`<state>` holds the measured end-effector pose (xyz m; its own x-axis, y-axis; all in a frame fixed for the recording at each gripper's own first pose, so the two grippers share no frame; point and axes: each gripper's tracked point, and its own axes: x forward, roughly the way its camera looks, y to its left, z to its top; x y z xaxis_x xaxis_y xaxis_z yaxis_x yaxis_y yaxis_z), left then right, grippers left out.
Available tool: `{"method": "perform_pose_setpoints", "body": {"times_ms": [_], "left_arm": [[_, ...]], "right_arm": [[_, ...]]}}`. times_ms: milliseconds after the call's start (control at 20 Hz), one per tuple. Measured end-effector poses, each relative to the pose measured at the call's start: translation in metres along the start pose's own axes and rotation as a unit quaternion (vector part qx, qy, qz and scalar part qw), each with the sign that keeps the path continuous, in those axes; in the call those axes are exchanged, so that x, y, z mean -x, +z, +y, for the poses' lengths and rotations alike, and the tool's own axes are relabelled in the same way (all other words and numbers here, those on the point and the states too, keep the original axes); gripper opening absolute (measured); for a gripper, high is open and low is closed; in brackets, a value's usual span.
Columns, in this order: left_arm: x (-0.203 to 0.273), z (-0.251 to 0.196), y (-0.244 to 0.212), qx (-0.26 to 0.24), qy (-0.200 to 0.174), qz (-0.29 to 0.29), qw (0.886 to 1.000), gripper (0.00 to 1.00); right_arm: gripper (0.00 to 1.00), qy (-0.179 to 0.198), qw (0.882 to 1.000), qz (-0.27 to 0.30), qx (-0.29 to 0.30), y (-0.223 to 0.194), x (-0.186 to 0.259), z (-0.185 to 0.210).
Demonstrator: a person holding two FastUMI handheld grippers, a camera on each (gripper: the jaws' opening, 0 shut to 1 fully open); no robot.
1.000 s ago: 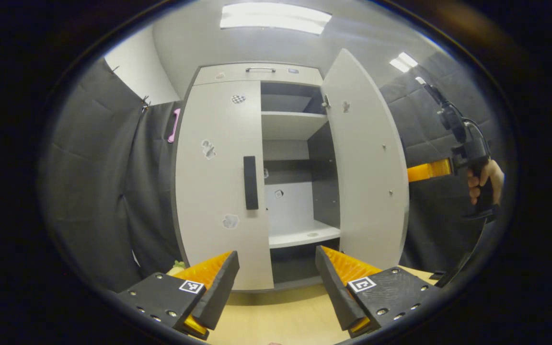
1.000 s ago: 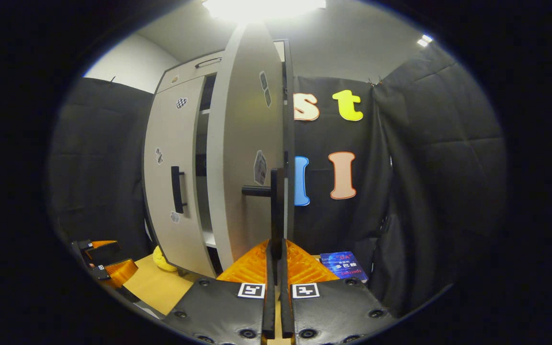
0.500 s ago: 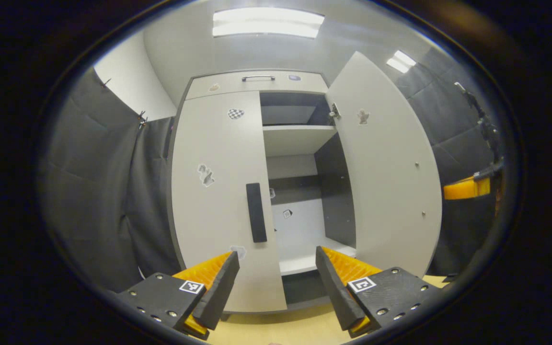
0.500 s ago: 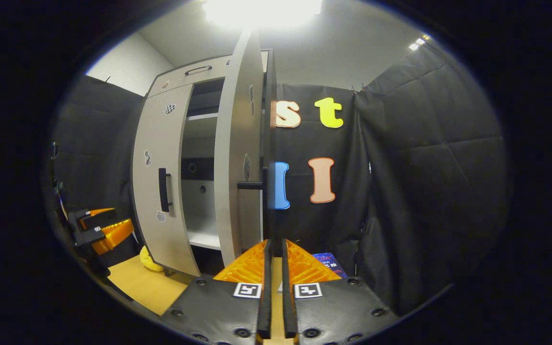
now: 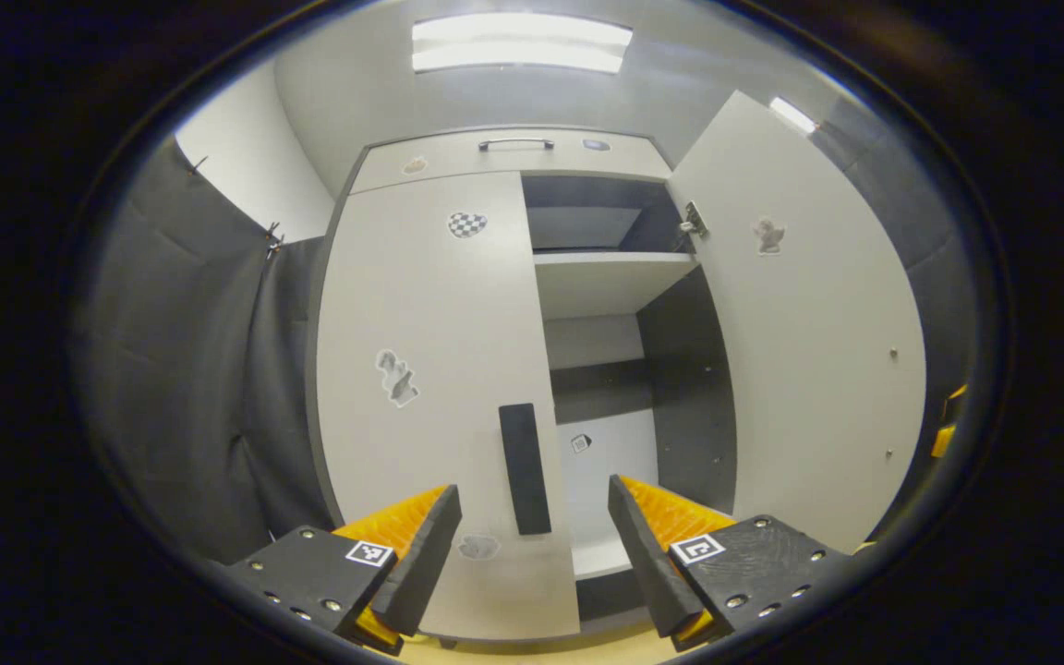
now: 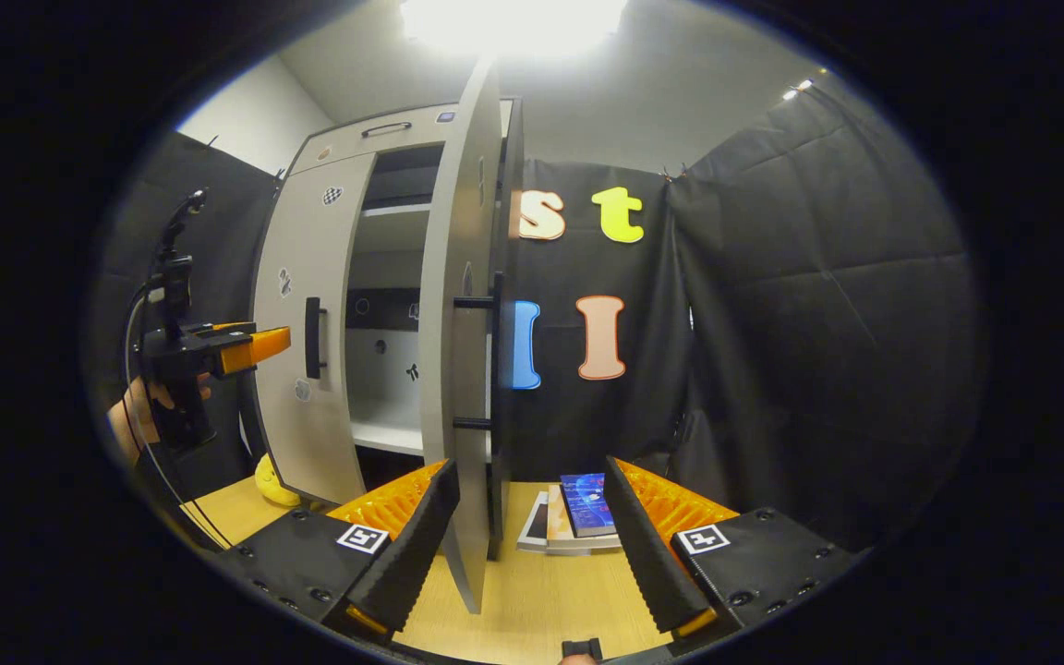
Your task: Open the right door of the double-door shoe cabinet with the right hand, and open the left door with the left hand.
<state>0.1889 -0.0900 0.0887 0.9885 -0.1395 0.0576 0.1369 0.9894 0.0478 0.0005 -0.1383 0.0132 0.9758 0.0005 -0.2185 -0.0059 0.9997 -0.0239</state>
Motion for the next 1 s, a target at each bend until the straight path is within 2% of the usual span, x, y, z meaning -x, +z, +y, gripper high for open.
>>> {"method": "perform_pose_setpoints", "body": {"times_ms": [300, 450, 750, 850, 950, 1000], "left_arm": [[-0.047, 0.010, -0.010, 0.011, 0.007, 0.015, 1.000, 0.93], [-0.065, 0.016, -0.019, 0.032, 0.008, 0.028, 0.999, 0.93], [-0.089, 0.021, -0.039, 0.040, 0.012, 0.055, 0.998, 0.92], [-0.092, 0.021, -0.045, 0.042, 0.012, 0.064, 0.997, 0.80], [-0.097, 0.023, -0.049, 0.049, 0.013, 0.066, 0.997, 0.80], [-0.100, 0.022, -0.051, 0.055, 0.016, 0.067, 0.996, 0.75]], "right_arm": [[0.97, -0.028, 0.999, 0.018, -0.022, -0.015, 0.006, -0.019], [0.96, -0.037, 0.999, 0.024, -0.020, -0.021, 0.009, -0.026], [0.97, -0.038, 0.999, 0.025, -0.026, -0.023, 0.008, -0.027], [0.97, -0.037, 0.999, 0.026, -0.027, -0.024, 0.008, -0.027], [0.97, -0.036, 0.998, 0.028, -0.032, -0.026, 0.006, -0.027], [0.97, -0.036, 0.998, 0.029, -0.034, -0.027, 0.005, -0.028]]}}
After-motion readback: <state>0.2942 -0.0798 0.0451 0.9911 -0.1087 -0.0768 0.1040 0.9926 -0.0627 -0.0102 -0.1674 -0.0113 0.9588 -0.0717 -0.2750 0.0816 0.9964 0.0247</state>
